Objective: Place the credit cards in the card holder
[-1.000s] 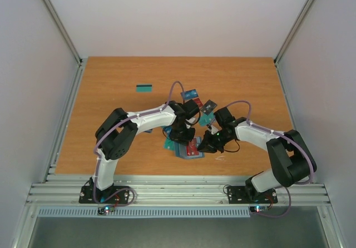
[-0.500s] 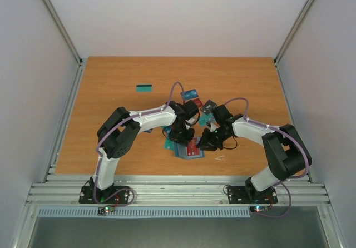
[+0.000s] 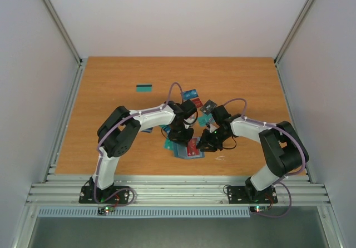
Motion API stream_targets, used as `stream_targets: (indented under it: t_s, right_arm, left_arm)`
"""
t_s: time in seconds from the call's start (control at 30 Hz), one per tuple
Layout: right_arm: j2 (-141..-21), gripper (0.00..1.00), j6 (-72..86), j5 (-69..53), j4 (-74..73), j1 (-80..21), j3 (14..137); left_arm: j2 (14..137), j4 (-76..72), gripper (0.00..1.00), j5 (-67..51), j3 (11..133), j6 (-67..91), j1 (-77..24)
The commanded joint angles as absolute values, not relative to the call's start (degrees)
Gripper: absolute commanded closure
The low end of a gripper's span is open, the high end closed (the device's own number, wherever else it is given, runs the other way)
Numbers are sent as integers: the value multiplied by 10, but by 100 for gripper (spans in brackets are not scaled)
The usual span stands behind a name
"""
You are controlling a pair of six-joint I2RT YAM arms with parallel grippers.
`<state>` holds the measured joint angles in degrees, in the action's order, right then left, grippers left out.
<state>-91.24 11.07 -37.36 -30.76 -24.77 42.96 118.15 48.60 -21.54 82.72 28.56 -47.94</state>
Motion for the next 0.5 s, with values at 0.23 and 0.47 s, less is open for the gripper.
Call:
stream_targets:
  t_s: [0.23, 0.47]
  right_arm:
    - [-912, 73, 96, -399, -287, -251, 439]
    - [-906, 74, 102, -415, -282, -252, 440]
  left_arm:
    - [1215, 456, 100, -207, 804, 280, -478]
    - [1215, 457, 100, -206, 805, 280, -478]
